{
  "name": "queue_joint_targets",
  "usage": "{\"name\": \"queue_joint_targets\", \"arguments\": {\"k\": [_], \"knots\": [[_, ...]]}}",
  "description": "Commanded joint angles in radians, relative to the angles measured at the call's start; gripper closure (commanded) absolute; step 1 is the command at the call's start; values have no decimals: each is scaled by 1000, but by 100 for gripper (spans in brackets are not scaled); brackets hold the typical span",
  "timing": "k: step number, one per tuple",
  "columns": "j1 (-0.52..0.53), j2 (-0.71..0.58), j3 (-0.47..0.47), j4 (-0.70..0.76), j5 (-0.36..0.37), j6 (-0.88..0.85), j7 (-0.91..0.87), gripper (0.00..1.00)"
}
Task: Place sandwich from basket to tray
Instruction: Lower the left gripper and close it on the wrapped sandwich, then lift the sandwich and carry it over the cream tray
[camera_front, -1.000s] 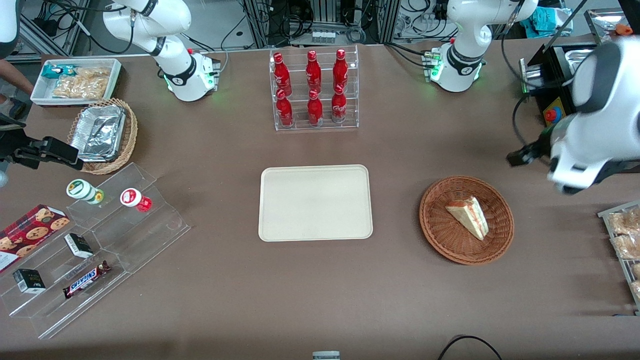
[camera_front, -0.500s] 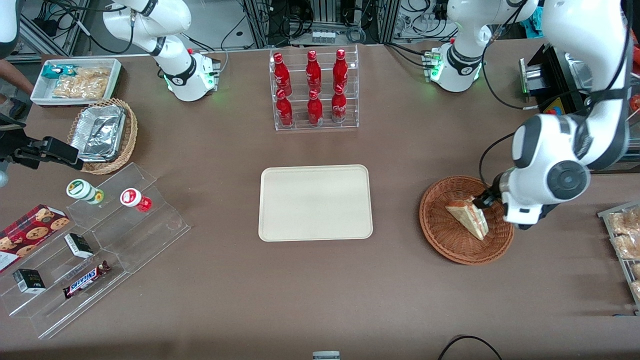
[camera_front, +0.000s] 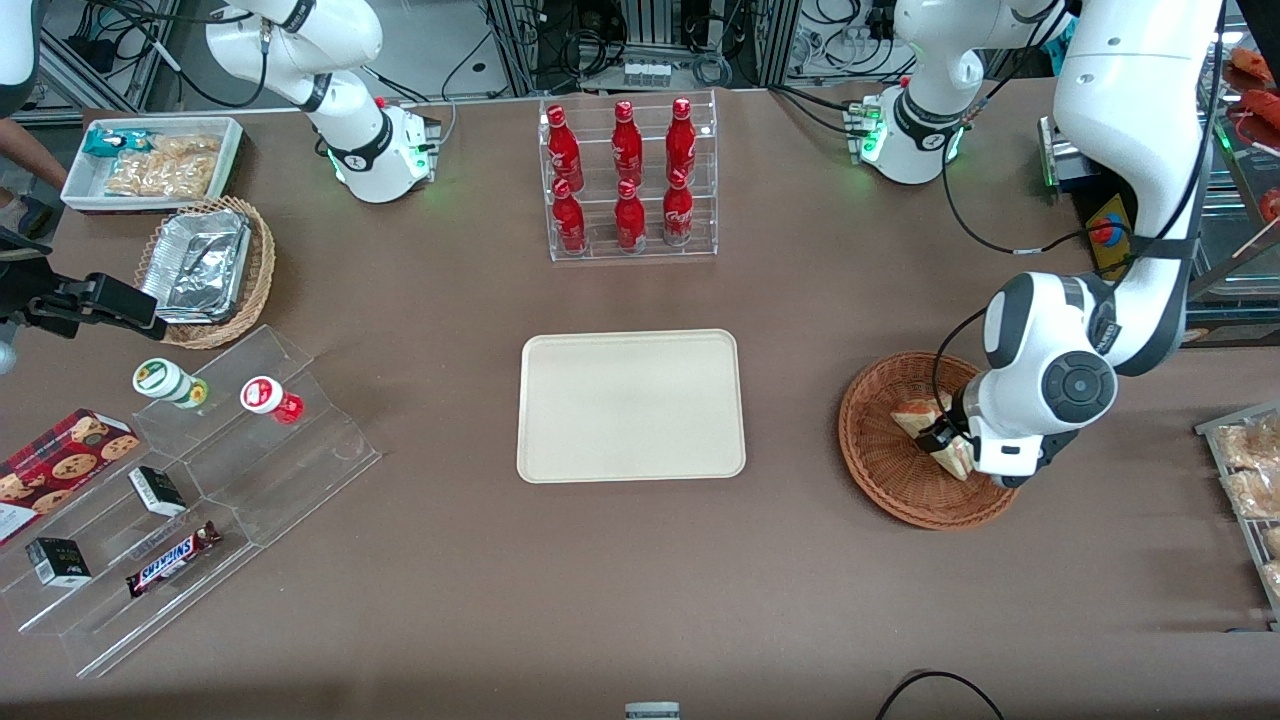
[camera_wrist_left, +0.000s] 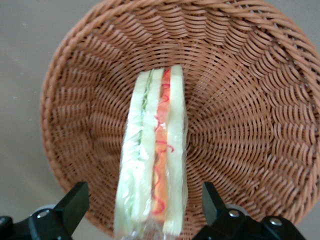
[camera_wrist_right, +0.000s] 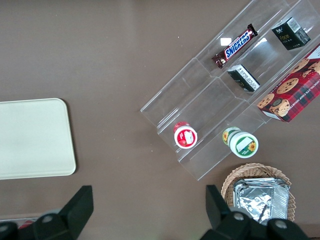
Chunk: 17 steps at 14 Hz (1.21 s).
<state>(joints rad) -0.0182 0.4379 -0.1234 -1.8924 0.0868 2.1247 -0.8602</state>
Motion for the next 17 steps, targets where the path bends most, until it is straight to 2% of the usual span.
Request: {"name": "queue_joint_targets", "arguments": {"k": [1,2,3,4,5,6,7,8,11,13,17], "knots": [[0,10,2,-57,7,75,-19,0],[1,15,2,-74,5,96,-19,0],[1,16,2,-85,5,115,-19,10],[4,16,4,-86,5,113,-20,30],[4,15,4,-85,5,109,-26,46],[4,10,4,-79,5,104,-40,61],[3,4,4,-73,5,103,-49,69],[-2,-5,2,-53,5,83,-54,72],[-64,-34,-13,54,-1,-92,-60,72],[-170,-30,-15,154,-2,-198,-139,72],[-409,71,-16,321,-30,-215,-347,71]]}}
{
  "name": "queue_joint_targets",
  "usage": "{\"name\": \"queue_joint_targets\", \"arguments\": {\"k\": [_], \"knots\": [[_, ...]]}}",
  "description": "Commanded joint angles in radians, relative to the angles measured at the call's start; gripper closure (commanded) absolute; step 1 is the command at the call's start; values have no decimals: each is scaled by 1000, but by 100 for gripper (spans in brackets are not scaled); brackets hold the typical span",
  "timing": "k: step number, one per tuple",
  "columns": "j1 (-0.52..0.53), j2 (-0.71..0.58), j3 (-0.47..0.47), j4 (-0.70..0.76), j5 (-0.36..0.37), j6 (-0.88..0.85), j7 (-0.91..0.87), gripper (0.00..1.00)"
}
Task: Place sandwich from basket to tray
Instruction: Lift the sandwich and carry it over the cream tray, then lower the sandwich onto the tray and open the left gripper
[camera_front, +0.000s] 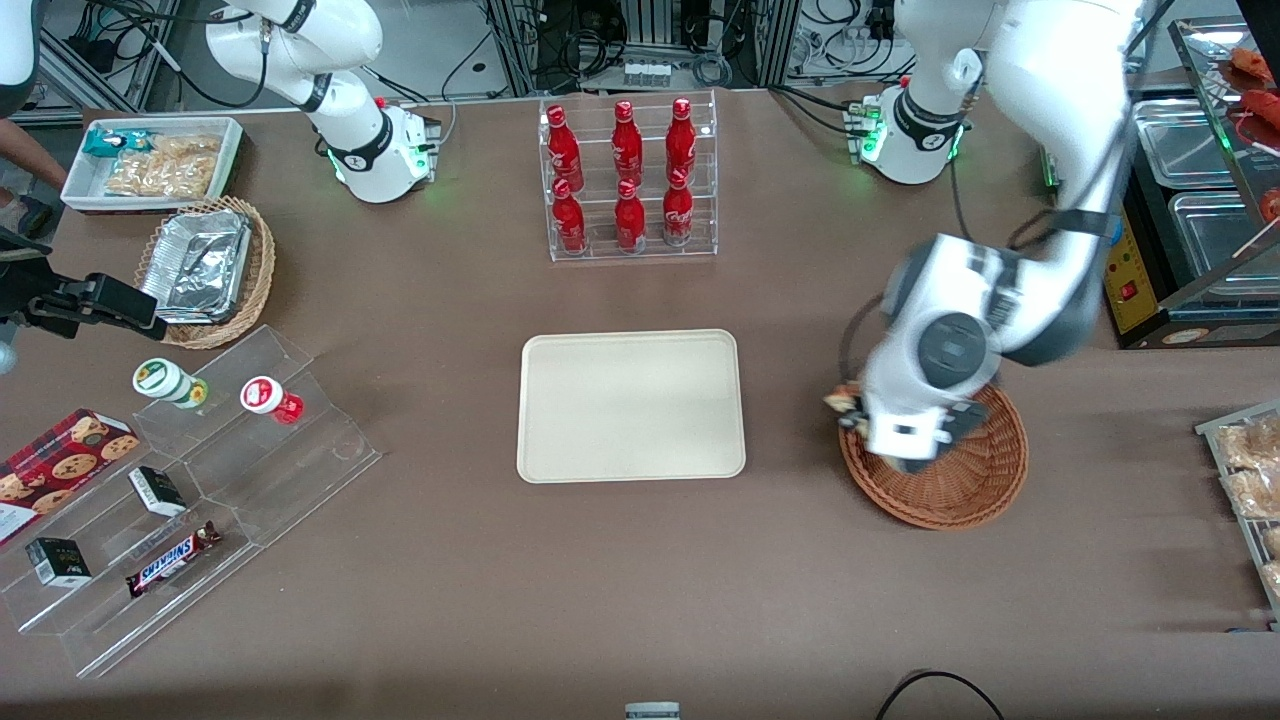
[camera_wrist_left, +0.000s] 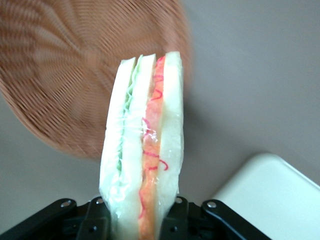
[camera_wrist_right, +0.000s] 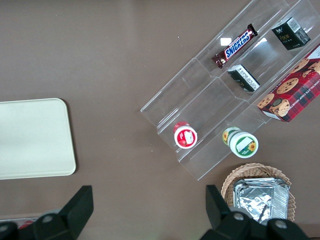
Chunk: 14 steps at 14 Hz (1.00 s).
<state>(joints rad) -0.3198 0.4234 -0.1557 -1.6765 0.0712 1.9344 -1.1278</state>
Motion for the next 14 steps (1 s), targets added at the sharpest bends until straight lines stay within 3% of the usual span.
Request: {"name": "queue_joint_targets", "arguments": {"k": [1,4,7,9,14], "knots": [[-173,131,16,150,-16,-22,-87,71],[-283,295,16,360,-8,-17,-63,71],[-353,437,12,533,-17,-14,145,71],[-357,480,-36,563,-17,-11,255,71],[-383,529,-45,555,-5,-14,264,71]]}}
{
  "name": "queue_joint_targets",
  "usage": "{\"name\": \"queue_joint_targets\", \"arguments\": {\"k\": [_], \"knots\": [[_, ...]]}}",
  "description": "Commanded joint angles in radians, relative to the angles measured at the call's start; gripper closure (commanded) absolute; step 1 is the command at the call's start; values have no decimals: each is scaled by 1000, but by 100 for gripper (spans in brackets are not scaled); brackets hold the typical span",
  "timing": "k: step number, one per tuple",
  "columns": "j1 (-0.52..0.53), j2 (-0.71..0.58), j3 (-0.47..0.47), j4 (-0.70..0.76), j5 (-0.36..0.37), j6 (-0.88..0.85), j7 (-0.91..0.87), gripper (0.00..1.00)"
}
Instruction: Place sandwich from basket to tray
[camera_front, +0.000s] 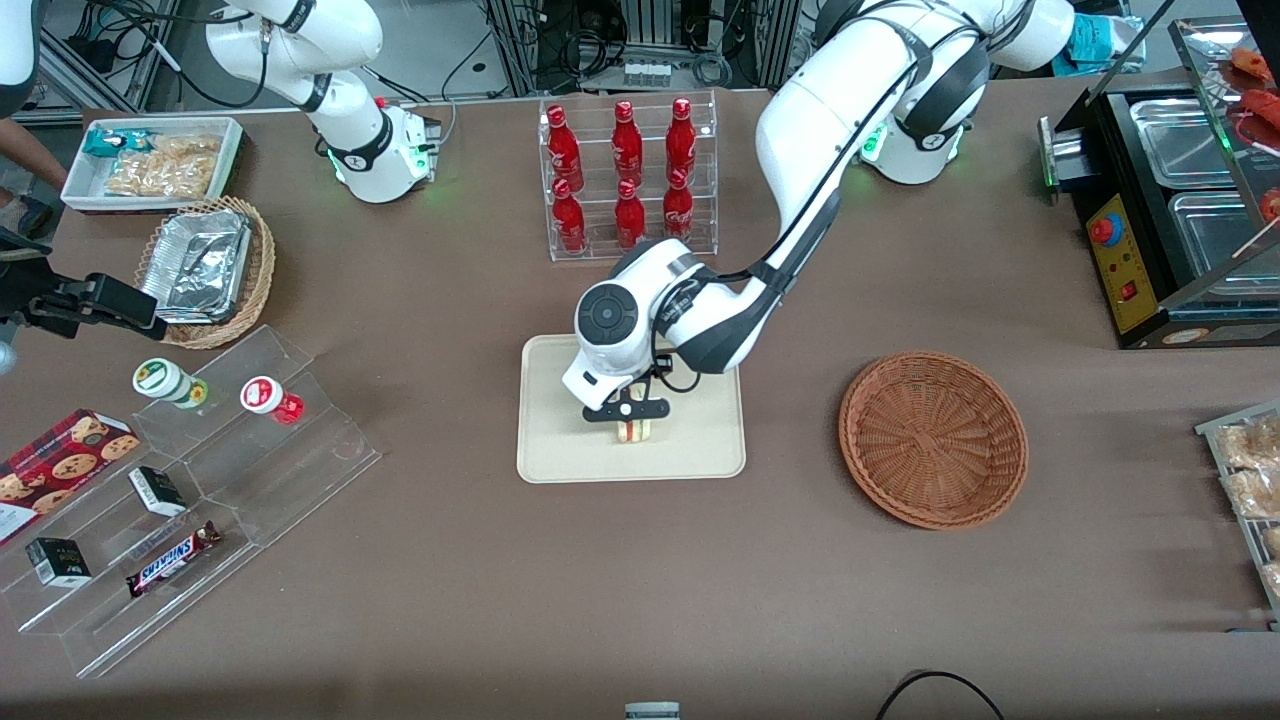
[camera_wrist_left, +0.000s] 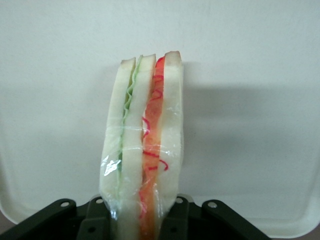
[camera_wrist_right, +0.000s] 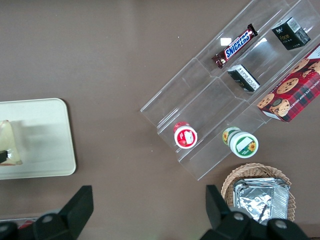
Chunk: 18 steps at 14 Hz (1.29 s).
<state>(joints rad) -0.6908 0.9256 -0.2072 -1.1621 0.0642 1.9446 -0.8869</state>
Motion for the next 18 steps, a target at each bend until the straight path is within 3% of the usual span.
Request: {"name": "queue_joint_targets", "arguments": {"k": [1,3,4,5,6,10,13,18], "knots": [[-12,30,6,41,3,-24,25,70],[-24,33,6,41,14,-23,29,66],[-29,33,6,41,16,-23,31,55],[-27,29,6,41,14,-30,32,21],[-27,16,8,41,13,-41,29,0],[37,-94,12,42,9,-160,31,0],[173,-218,9,29,5,-321,54,0],[390,-540,11,-279,6,-407,345,0]]}}
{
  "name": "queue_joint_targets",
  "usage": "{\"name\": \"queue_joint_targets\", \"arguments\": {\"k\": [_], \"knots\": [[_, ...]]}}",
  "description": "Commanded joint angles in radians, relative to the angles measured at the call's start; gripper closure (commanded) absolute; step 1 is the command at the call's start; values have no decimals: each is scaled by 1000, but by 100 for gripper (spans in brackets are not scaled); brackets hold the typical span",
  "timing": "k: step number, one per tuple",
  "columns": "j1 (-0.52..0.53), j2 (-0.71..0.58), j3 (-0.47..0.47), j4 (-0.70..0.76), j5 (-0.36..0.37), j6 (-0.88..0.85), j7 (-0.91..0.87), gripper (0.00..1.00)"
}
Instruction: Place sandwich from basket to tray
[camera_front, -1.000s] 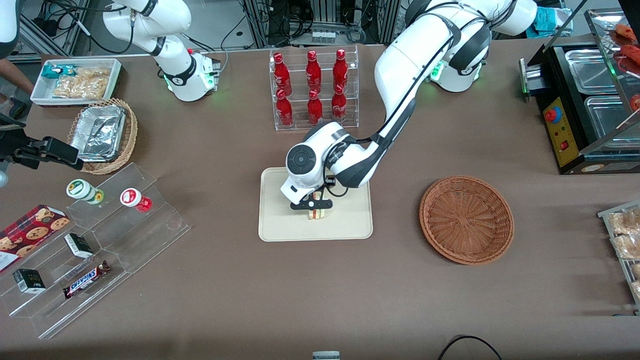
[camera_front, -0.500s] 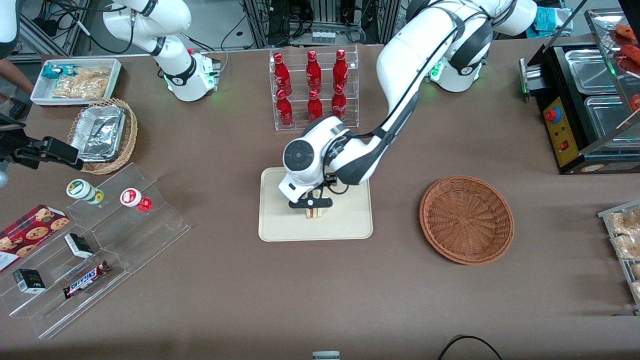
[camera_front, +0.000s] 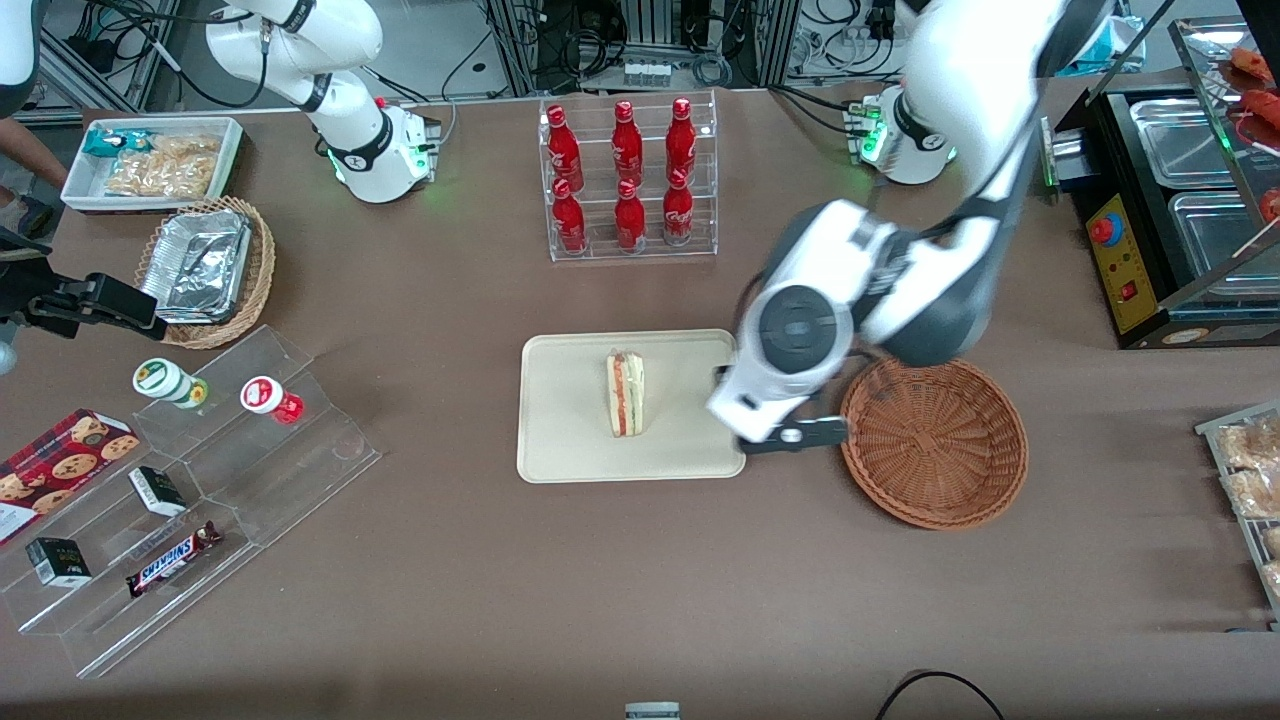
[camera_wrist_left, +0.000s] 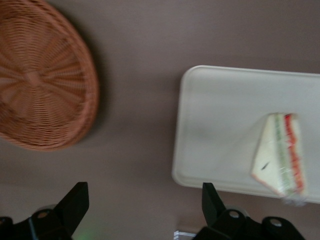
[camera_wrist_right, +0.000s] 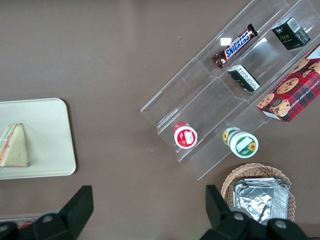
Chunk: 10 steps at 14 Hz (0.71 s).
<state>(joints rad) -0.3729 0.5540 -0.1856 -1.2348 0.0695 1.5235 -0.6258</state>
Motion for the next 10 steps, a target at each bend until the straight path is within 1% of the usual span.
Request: {"name": "queue_joint_targets", "arguments": {"k": [1,2,4,6,10], "knots": [[112,-225,-9,-256,1,0,136,0],[159,-268,-9,-279,1,-28,168,0],[222,-325,-9,-275,9,-119,219,0],[285,-383,-9,-275,7,-155,286,0],[328,-480,-2,-267,3,-207,331,0]]}}
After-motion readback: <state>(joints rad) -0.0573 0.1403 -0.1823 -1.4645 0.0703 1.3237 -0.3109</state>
